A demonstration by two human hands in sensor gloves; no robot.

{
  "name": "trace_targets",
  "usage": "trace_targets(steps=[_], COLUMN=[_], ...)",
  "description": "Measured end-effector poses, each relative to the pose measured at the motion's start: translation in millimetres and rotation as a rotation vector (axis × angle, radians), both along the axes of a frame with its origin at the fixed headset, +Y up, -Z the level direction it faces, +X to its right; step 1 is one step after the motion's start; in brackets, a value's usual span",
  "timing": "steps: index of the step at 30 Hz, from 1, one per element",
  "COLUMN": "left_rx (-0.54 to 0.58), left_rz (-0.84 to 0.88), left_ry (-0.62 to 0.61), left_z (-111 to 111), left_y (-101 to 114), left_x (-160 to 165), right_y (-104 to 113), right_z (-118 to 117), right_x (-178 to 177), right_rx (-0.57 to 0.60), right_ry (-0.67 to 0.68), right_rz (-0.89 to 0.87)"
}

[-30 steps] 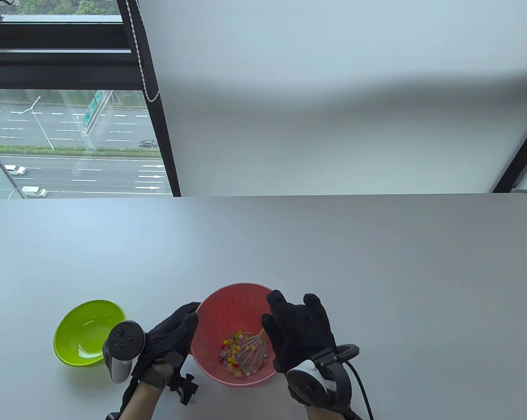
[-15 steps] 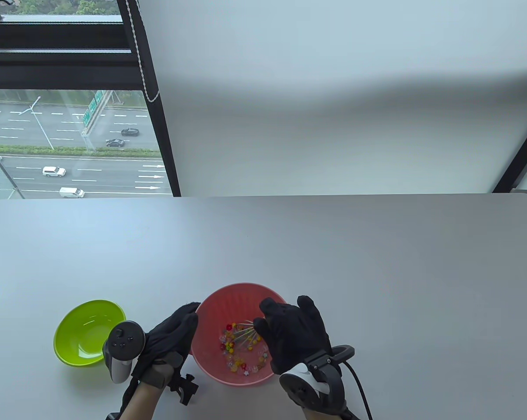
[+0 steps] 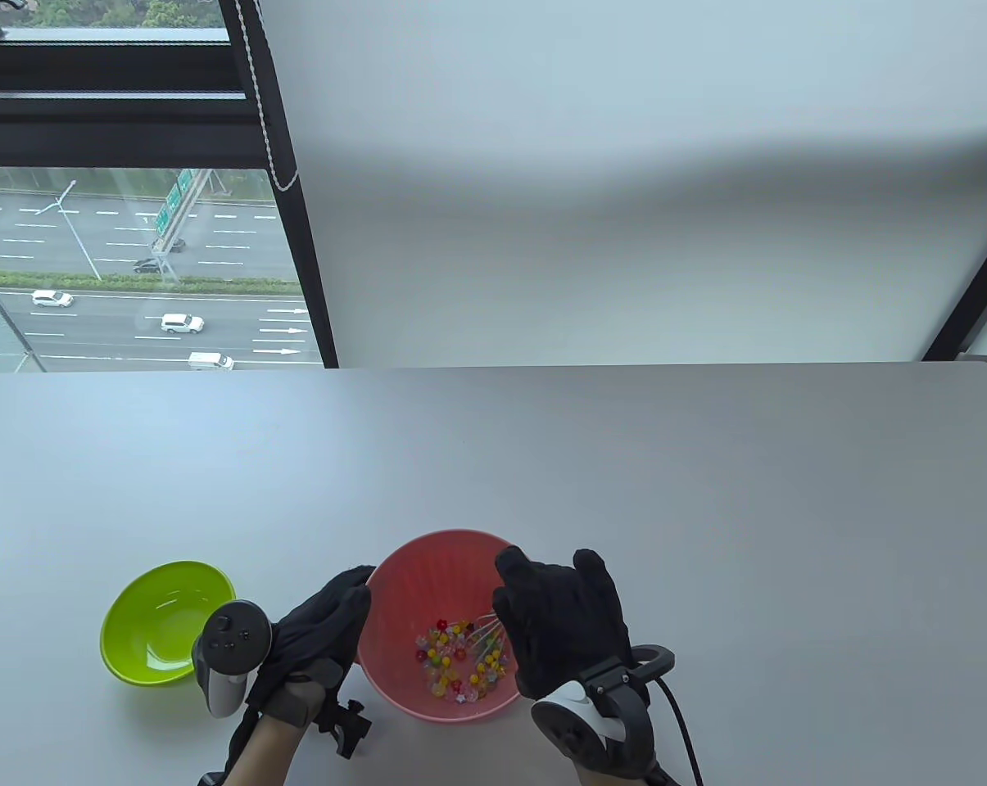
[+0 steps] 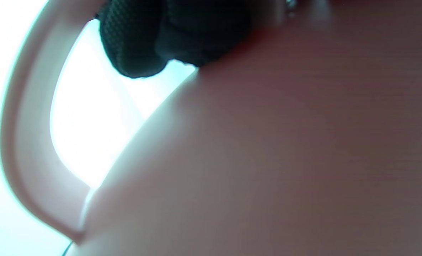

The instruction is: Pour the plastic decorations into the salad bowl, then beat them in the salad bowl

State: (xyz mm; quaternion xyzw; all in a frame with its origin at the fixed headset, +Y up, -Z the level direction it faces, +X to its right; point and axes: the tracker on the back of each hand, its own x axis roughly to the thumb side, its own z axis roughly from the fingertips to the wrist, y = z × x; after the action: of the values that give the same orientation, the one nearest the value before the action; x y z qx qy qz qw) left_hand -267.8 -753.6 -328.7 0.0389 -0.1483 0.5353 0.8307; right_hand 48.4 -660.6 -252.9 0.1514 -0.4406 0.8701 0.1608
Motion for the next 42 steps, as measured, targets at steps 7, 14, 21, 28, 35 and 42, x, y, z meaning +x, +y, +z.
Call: trace_targets(steps=[7, 14, 21, 28, 35, 42], left_rx=[-0.001, 0.0, 0.0, -0.001, -0.001, 0.0], left_rz=[0.001, -0.001, -0.001, 0.001, 0.002, -0.001], left_ry=[0.0, 0.0, 0.001, 0.001, 0.001, 0.0], left_z=[0.0, 0.2, 0.1, -0.1, -0.1, 0.1], left_y=[0.0, 0.2, -0.1, -0.2, -0.2, -0.1], left_x=[0.1, 0.1, 0.1, 0.1, 0.2, 0.2], right_y=[-0.9, -1.8, 2.5, 3.5, 0.5, 0.1], right_z=[-1.0, -1.9, -3.3, -5.5, -6.6, -4.6], right_x=[0.1, -2.9, -3.8, -5.3, -8.1, -8.9], right_rx=[-0.032, -0.075, -0.133, -0.209, -0.216, -0.177], right_ry=[0.029, 0.062, 0.172, 0.267, 0.262, 0.21], right_rz=[-0.026, -0.036, -0.069, -0.117, -0.096, -0.058])
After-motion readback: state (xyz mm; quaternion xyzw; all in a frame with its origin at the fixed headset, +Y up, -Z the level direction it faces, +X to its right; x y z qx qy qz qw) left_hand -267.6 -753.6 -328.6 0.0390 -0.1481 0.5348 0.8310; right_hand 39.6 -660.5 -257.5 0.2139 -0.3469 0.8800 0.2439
